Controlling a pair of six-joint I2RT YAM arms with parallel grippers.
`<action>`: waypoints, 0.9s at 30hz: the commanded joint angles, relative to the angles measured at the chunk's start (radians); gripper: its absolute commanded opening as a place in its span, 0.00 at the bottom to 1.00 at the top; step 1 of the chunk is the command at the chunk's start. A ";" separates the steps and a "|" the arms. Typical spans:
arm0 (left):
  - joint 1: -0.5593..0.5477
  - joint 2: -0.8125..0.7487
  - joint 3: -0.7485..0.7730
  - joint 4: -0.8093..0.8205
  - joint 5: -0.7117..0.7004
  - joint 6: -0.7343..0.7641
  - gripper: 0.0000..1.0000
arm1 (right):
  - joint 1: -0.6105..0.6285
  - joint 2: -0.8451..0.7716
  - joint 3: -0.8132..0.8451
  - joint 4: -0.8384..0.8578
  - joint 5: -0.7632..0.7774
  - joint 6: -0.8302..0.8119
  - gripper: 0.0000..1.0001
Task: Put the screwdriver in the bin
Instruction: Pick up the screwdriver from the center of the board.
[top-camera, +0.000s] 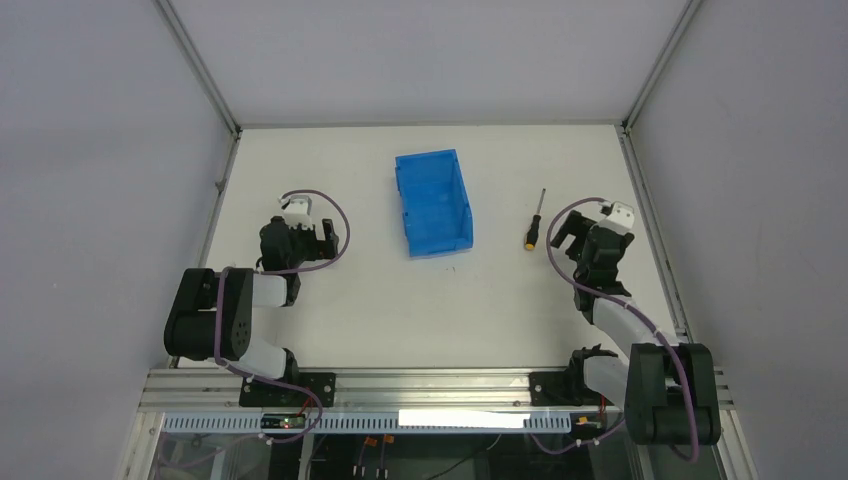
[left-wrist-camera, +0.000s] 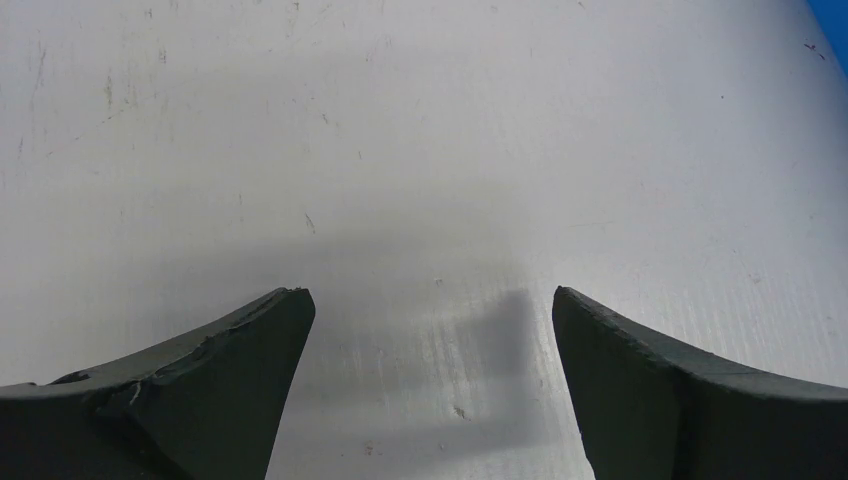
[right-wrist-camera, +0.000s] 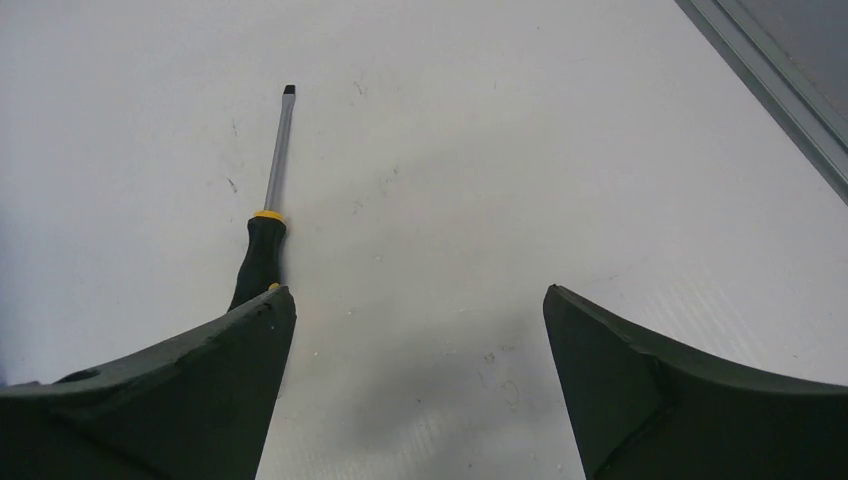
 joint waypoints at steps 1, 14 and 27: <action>0.015 0.000 0.019 0.042 0.010 -0.010 0.99 | -0.002 -0.004 0.040 -0.011 0.069 0.049 0.98; 0.014 0.000 0.019 0.042 0.010 -0.010 0.99 | -0.001 0.135 0.685 -0.776 -0.391 0.144 0.98; 0.015 0.001 0.019 0.042 0.010 -0.010 0.99 | 0.103 0.658 1.237 -1.438 -0.122 0.182 0.82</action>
